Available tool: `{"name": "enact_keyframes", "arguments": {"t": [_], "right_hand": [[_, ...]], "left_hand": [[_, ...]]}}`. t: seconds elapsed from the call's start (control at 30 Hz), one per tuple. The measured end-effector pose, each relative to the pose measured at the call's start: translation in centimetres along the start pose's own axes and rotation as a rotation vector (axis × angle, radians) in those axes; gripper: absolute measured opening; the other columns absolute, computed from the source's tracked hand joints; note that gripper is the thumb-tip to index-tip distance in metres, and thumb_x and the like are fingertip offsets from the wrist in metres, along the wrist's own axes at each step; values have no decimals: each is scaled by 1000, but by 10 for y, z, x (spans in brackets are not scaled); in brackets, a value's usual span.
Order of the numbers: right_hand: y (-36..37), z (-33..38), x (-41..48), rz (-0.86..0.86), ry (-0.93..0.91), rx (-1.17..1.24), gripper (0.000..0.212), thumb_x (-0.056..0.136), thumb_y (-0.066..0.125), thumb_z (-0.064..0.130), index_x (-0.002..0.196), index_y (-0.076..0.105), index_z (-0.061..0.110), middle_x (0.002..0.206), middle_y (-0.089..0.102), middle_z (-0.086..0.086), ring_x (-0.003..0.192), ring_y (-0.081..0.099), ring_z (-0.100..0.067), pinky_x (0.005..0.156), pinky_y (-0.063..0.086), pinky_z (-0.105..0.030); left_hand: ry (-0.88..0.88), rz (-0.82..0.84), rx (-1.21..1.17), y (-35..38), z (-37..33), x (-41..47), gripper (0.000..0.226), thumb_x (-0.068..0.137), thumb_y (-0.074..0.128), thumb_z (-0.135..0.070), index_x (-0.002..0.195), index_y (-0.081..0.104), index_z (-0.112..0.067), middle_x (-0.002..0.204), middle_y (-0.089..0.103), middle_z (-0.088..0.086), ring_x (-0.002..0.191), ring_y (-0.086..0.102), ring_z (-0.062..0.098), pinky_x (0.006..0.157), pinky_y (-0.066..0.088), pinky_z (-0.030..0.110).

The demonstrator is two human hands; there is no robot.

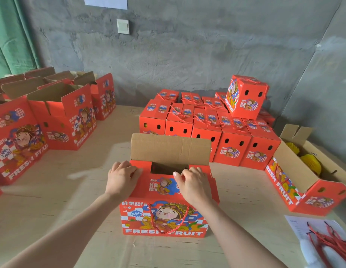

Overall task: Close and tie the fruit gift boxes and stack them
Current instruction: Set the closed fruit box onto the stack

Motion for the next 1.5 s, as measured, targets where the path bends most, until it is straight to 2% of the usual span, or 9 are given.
{"name": "enact_keyframes", "arguments": {"t": [0.43,0.6,0.73,0.9,1.13,1.23,1.3,1.4,1.5], "right_hand": [[0,2,0,-49,-20,49,42,100,36,44,86,60,12,87,59,-3,89,50,-22,78,38,-35],[4,-5,5,-10,44,97,41,100,39,39,92,65,8,95,58,-8,97,48,-24,85,37,-35],[5,-8,8,6,80,214,32,97,52,35,92,68,8,94,60,-9,95,51,-24,83,39,-32],[-2,-13,8,-46,157,367,19,89,66,24,82,59,8,89,61,-5,92,55,-22,78,47,-31],[-4,-28,9,45,235,74,51,90,58,47,130,42,19,135,38,-8,130,31,-27,106,29,-42],[2,-27,11,196,214,87,62,96,45,48,147,26,18,157,16,-10,146,11,-28,118,13,-44],[3,-25,6,227,184,75,59,100,36,47,150,22,18,160,7,-11,148,3,-28,118,5,-40],[4,-24,-4,200,133,63,52,103,28,37,150,20,16,160,5,-14,148,1,-29,118,0,-36],[0,-29,-5,192,103,156,49,103,37,23,147,25,7,157,19,-14,146,15,-27,119,15,-35]], "left_hand": [[107,123,117,9,-4,9,33,100,43,-32,94,66,-8,105,62,4,100,52,24,87,37,33],[276,58,162,6,-23,7,15,92,60,-17,87,68,-5,93,61,7,93,57,26,80,46,29],[199,157,170,19,-25,-2,25,99,43,-32,111,61,-20,108,53,-1,108,45,21,89,37,31],[234,152,145,22,-25,-19,37,95,50,-39,123,64,-18,105,51,2,103,44,23,93,35,36],[268,213,244,21,-27,-23,73,89,13,-62,129,58,-21,109,51,-3,104,42,19,95,34,33],[280,255,229,24,-24,-23,70,93,15,-61,132,55,-20,139,40,2,131,28,23,113,21,38],[266,358,193,30,-19,-24,62,96,23,-57,143,41,-20,158,15,-4,145,8,16,118,6,31],[252,416,151,29,-18,-29,68,89,17,-59,148,32,-27,160,5,-4,145,14,15,118,10,28],[286,439,235,29,-23,-31,62,91,3,-57,147,25,-41,160,1,-3,145,15,19,119,13,35]]}}
Point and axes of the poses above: each hand's wrist, its own x-axis towards the middle knuckle, its own y-axis out of the palm, z = x × y, the point moved 5 cm from there along x, towards the middle knuckle
